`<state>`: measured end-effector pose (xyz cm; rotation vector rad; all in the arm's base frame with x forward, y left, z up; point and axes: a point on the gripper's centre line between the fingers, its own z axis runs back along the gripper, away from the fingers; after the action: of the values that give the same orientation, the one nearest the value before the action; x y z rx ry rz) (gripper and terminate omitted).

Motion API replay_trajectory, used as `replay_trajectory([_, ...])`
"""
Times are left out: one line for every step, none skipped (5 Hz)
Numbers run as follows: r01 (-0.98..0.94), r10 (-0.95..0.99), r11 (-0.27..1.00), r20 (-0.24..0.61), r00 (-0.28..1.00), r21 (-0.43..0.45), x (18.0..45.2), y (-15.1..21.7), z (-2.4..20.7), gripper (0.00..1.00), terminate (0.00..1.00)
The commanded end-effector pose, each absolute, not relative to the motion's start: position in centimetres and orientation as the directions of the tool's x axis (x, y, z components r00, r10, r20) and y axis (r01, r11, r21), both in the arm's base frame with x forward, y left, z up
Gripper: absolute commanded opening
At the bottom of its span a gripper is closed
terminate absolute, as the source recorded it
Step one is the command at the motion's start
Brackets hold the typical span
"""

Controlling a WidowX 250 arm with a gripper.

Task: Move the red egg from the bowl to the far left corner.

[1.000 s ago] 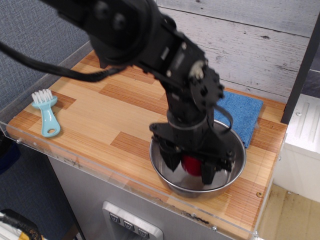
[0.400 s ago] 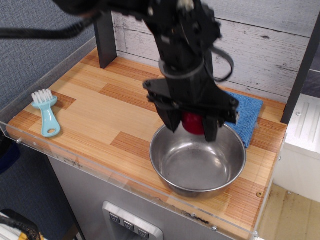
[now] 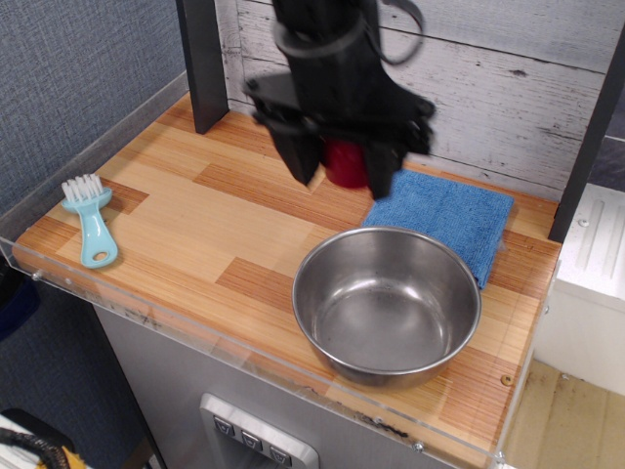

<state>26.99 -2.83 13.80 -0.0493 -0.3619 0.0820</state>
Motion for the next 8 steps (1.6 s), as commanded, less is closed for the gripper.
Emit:
replay_trajectory([-0.217,0.210,0.976,0.396,0.894,-0.027,30.0,3.1,15.6,0.00,0.00])
replay_trajectory([-0.296,0.275,0.955,0.384,0.881,-0.004,31.2,6.0,14.4,0.00,0.00])
replay_trajectory([-0.361,0.333,0.932,0.370,0.867,0.008,32.0,8.3,13.4,0.00,0.00])
replay_trajectory([-0.409,0.380,0.912,0.350,0.857,0.012,32.5,10.2,11.6,0.00,0.00])
replay_trajectory([-0.443,0.413,0.897,0.335,0.847,0.015,32.9,11.6,10.4,0.00,0.00])
replay_trajectory([-0.461,0.433,0.887,0.329,0.839,0.007,33.6,12.5,9.5,0.00,0.00])
replay_trajectory([-0.475,0.447,0.880,0.323,0.834,0.009,34.5,13.3,8.1,0.00,0.00])
replay_trajectory([-0.475,0.445,0.880,0.300,0.844,0.030,35.2,13.6,6.8,0.00,0.00])
